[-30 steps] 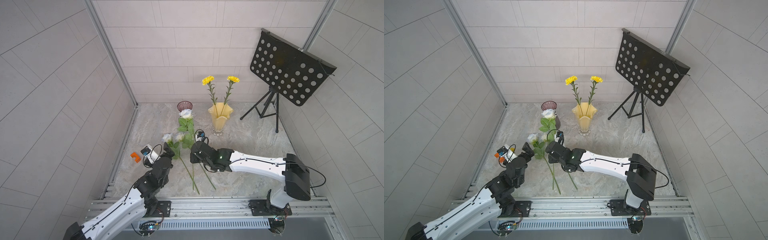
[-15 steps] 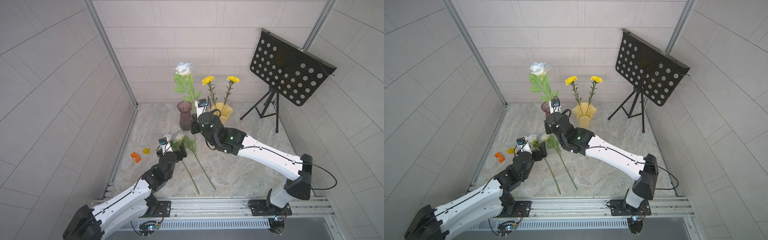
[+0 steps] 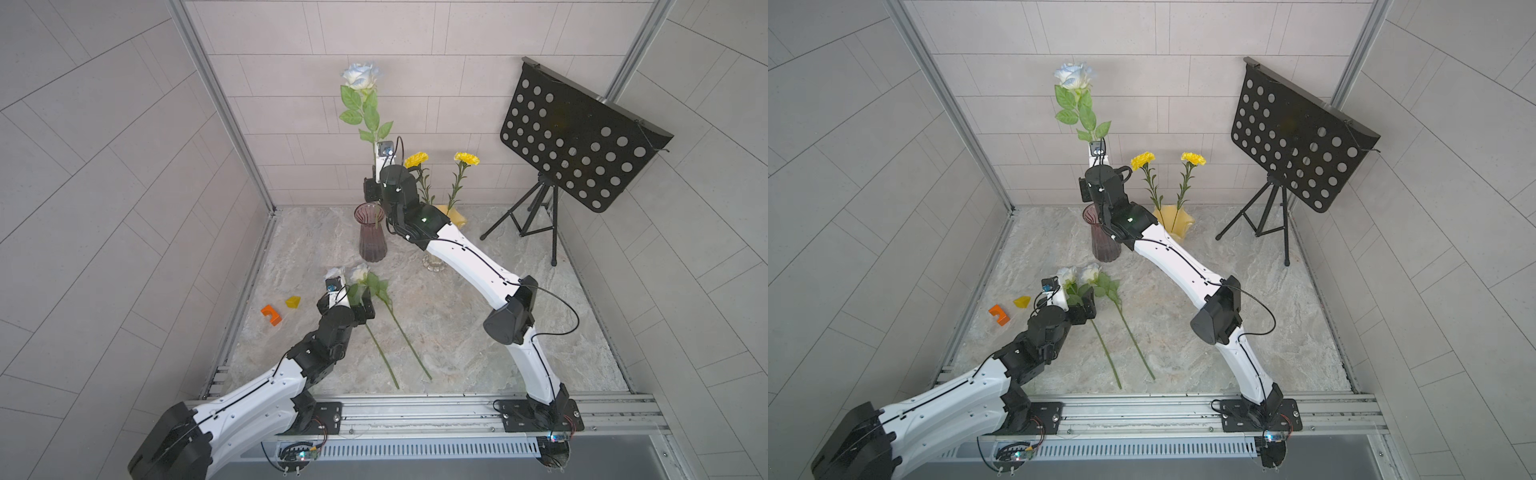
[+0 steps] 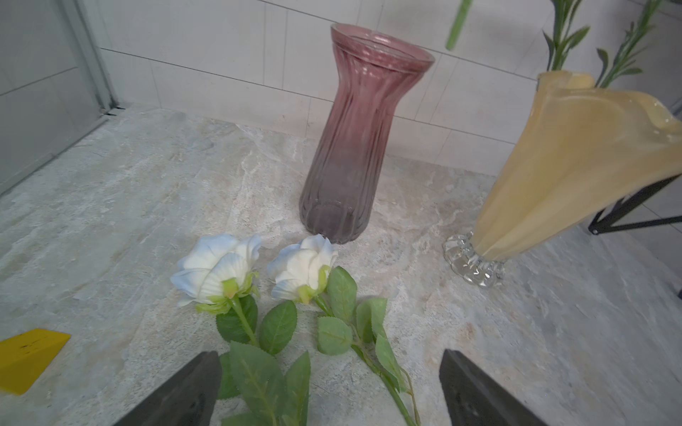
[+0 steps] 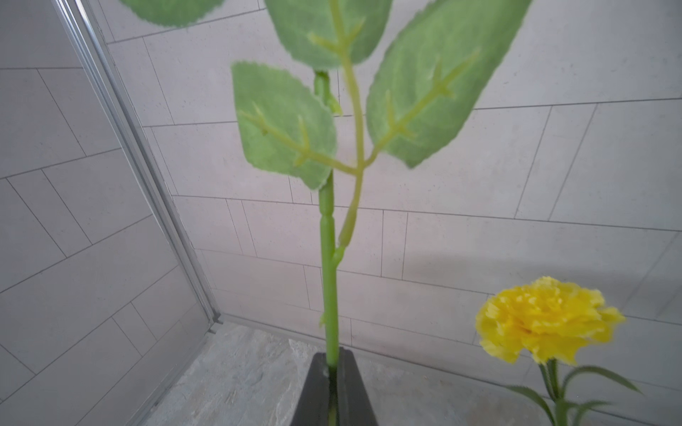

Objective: Arrange the flowers in different vases according to their colors
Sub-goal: Insert the flower into the vase.

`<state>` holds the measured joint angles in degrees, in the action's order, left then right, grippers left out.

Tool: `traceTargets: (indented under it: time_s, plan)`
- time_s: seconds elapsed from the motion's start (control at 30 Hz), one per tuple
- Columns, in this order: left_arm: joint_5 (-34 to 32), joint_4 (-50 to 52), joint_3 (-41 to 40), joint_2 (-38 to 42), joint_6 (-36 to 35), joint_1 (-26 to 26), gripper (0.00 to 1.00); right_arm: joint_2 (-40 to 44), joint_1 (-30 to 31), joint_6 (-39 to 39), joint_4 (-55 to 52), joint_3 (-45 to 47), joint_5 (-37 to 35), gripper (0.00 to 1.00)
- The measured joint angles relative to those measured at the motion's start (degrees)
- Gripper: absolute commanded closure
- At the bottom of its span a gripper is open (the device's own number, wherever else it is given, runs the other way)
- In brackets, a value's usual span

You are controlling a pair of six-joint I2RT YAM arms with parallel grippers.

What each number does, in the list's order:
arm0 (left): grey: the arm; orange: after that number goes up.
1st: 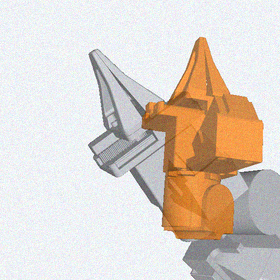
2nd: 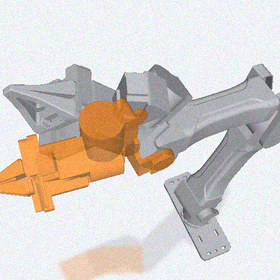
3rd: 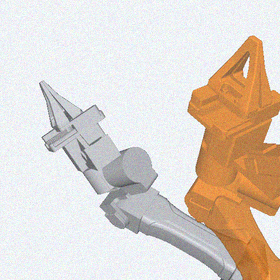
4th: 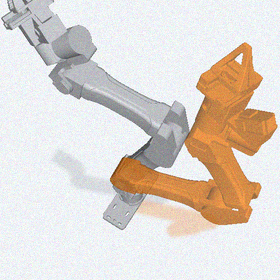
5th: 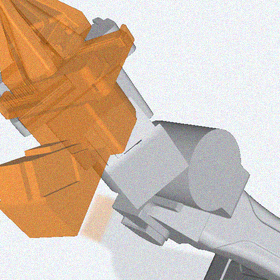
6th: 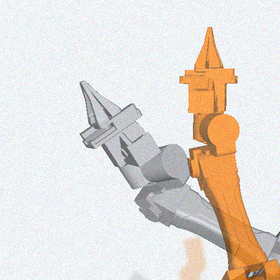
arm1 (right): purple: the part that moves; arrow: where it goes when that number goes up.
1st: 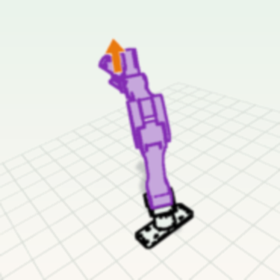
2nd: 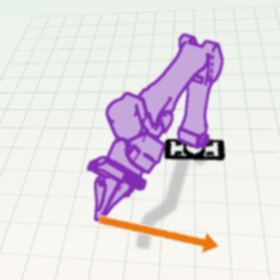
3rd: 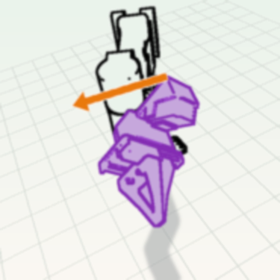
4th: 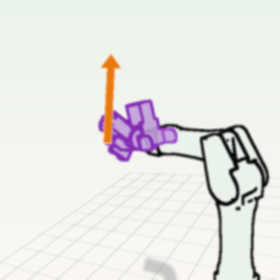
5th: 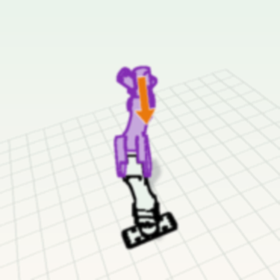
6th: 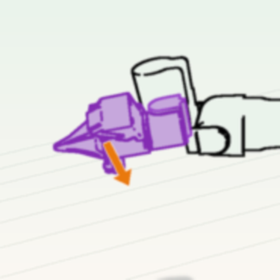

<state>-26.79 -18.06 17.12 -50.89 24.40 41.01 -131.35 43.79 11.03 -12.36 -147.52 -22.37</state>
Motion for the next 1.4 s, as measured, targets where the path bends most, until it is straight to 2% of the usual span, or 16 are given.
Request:
traceTargets:
  time_s: [0.17, 0.37, 0.57, 0.8, 1.0, 1.07, 1.13, 1.23, 1.4]
  plan:
    - [3.7, -0.4, 1.6, -2.1, -0.5, 0.0, 0.00, -5.5, -2.0, -1.9, 3.2, -4.2, 3.7, 1.00]
    - [4.5, -0.6, 1.6, -2.0, -0.7, 0.0, 0.00, -9.7, -3.1, -2.5, 8.3, -4.2, 7.0, 1.00]
    - [4.7, -0.6, 1.6, -2.0, -0.7, 0.0, 0.00, -11.1, -3.1, -2.4, 8.9, -3.7, 8.4, 1.00]
    - [2.2, -0.4, 1.5, -0.8, -0.3, 0.0, 0.00, -10.7, -3.0, -0.3, 10.4, 3.1, 9.9, 1.00]
    - [-0.8, -0.4, 1.1, 2.1, 0.3, 0.0, 0.00, -10.7, -2.8, 1.2, 7.0, 6.6, 11.1, 1.00]
    - [-1.5, -0.4, 1.0, 2.6, 0.4, 0.0, 0.00, -10.6, -2.6, 1.6, 6.4, 6.6, 11.3, 0.91]
    - [-1.9, -0.4, 1.0, 2.8, 0.4, 0.0, 0.00, -10.6, -2.5, 1.7, 5.8, 6.7, 11.7, 0.73]
    - [-2.2, -0.3, 0.9, 2.9, 0.4, 0.0, 0.00, -9.4, -2.2, 2.3, 4.8, 8.7, 12.0, 0.57]
    - [-2.8, -0.2, 0.9, 2.9, 0.5, 0.0, 0.00, -5.3, -1.8, 2.7, 3.3, 13.4, 12.4, 0.54]
